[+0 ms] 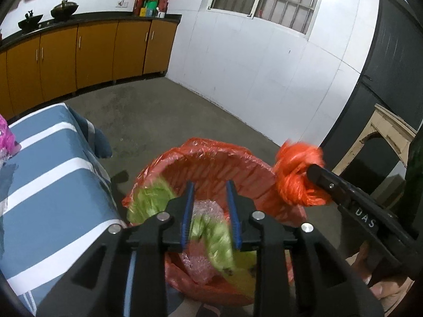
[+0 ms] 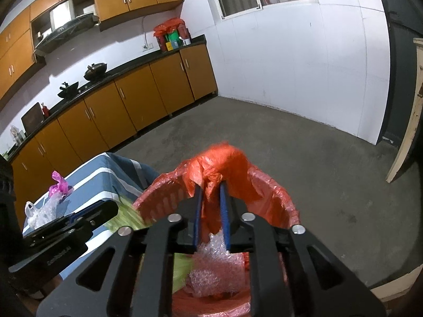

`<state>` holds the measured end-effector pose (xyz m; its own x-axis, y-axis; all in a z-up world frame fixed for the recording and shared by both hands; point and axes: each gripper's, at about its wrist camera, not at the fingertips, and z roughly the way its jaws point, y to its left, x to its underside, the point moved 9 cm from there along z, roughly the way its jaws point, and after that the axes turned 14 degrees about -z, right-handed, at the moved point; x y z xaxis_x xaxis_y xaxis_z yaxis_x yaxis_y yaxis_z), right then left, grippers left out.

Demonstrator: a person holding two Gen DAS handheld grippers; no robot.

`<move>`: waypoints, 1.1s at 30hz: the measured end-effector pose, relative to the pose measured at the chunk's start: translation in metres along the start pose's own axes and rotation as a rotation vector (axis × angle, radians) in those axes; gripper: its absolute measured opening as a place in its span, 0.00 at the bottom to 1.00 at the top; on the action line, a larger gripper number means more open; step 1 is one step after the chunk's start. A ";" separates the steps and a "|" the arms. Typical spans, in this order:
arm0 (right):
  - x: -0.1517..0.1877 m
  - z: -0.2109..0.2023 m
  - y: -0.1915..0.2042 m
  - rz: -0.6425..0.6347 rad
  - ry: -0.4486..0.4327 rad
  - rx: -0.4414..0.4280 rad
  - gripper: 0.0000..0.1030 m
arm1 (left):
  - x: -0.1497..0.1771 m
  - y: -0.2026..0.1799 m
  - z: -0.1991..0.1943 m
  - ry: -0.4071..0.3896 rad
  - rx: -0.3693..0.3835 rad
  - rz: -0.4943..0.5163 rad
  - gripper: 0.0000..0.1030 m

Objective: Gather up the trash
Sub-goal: 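Open both tools to drop the green and red bags into the wastebasket, then move both tools back over the remaining bags on the mattress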

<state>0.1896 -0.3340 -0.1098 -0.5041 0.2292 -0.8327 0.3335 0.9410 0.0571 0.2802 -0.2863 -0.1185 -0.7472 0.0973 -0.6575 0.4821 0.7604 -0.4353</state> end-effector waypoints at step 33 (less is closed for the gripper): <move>-0.010 0.013 0.182 -0.293 0.011 -0.280 0.48 | -0.007 0.216 -0.186 -0.368 -0.518 -0.195 0.61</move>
<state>0.2656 -0.1678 -0.0982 -0.5548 -0.0576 -0.8300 -0.0550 0.9980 -0.0324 0.3042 -0.0029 -0.0940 -0.5494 -0.2290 -0.8035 0.0026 0.9612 -0.2757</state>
